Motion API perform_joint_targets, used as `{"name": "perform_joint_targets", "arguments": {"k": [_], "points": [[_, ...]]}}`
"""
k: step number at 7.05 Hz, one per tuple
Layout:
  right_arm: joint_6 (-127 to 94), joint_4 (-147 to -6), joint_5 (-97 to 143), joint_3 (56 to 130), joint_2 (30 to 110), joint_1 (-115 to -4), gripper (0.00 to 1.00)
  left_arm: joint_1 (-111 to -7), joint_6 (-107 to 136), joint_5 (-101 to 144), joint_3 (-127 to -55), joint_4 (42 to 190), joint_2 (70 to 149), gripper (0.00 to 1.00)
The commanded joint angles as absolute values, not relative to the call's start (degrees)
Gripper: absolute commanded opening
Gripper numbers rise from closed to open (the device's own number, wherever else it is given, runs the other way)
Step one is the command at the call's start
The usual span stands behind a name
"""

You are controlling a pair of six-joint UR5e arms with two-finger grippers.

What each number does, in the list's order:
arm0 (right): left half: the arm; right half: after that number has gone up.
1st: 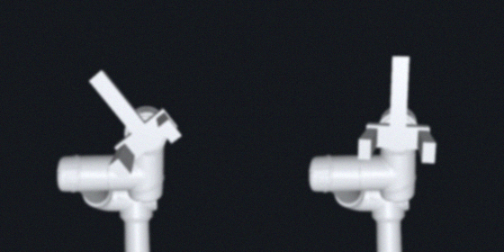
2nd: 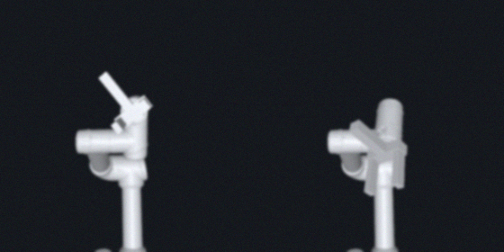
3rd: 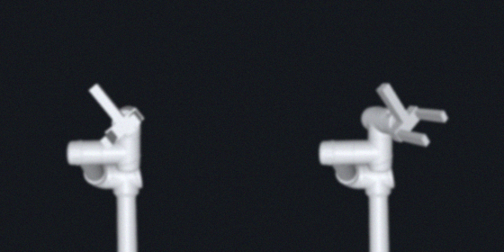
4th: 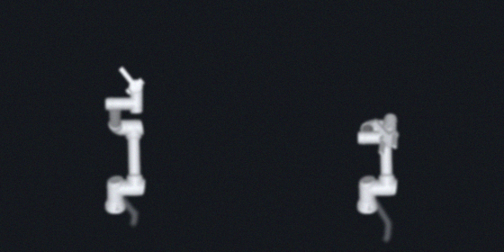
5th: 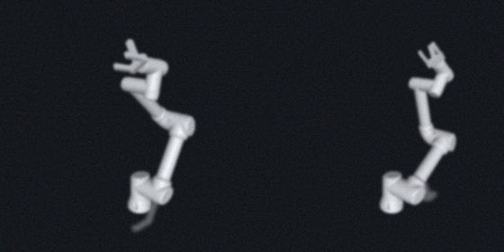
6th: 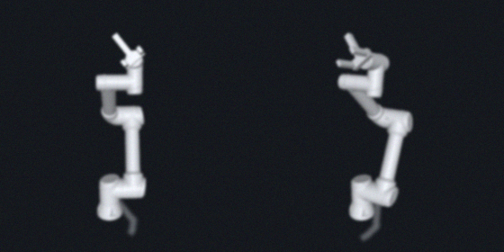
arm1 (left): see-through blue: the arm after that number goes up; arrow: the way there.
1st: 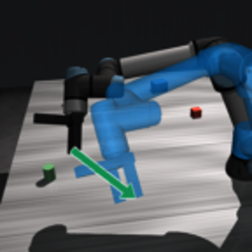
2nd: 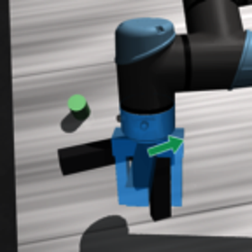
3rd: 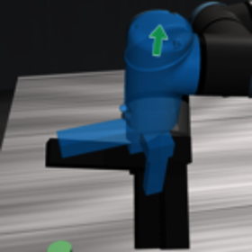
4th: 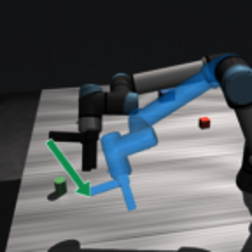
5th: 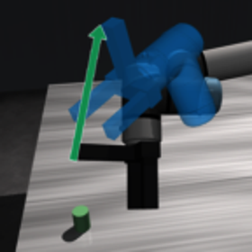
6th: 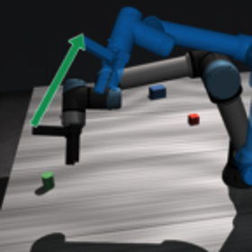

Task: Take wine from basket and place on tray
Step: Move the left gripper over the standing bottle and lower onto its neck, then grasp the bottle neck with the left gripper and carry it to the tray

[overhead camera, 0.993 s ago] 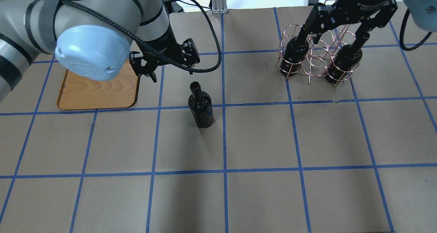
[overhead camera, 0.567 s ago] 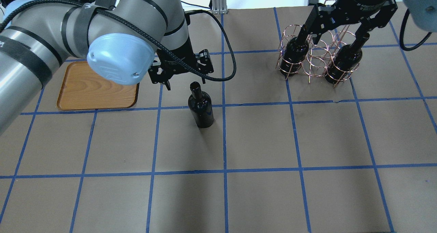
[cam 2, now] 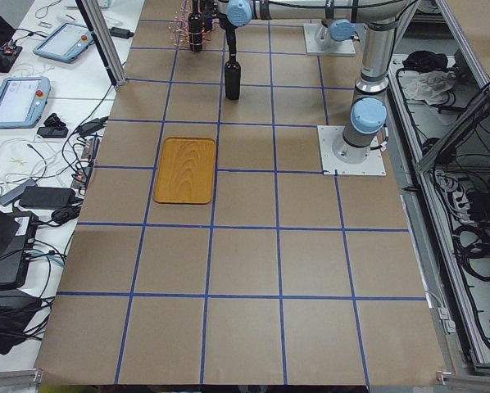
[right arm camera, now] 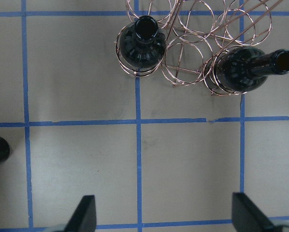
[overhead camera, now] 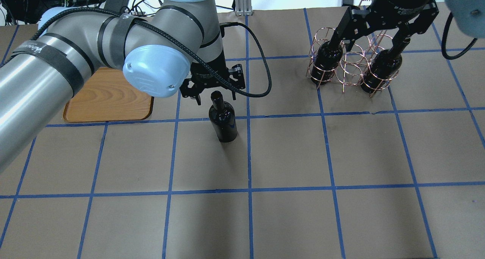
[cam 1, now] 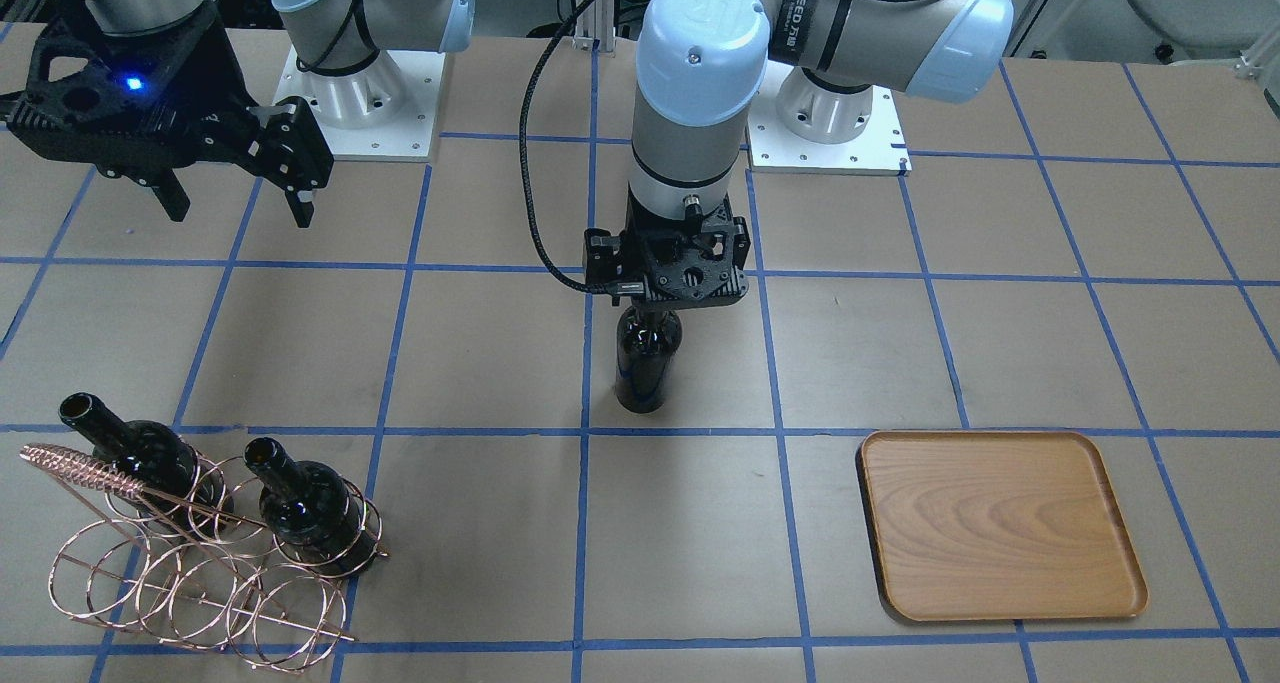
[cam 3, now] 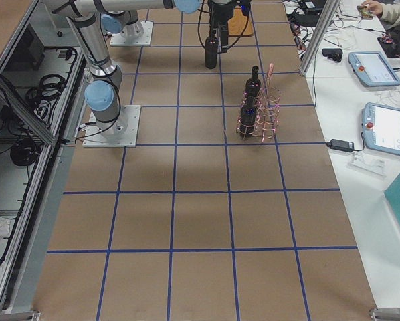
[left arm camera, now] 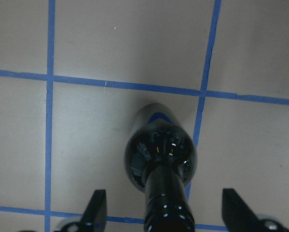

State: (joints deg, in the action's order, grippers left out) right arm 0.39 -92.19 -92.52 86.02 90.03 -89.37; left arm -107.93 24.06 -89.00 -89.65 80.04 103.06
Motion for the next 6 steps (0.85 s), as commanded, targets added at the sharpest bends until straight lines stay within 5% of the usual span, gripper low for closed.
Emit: {"name": "perform_joint_targets", "arguments": {"k": [1, 4, 6], "points": [[0.35, -92.37, -92.55, 86.66, 90.35, -89.30, 1.00, -108.02, 22.67, -88.77, -89.65, 79.63, 103.10, 0.22], [0.44, -92.37, -92.55, 86.66, 90.44, -89.38, 1.00, -106.36, 21.11, -88.77, -88.25, 79.63, 101.18, 0.03], [0.44, -92.63, -92.55, 86.75, 90.44, -89.38, 1.00, -99.79, 10.33, -91.48, -86.58, 80.68, 98.19, 0.01]]}}
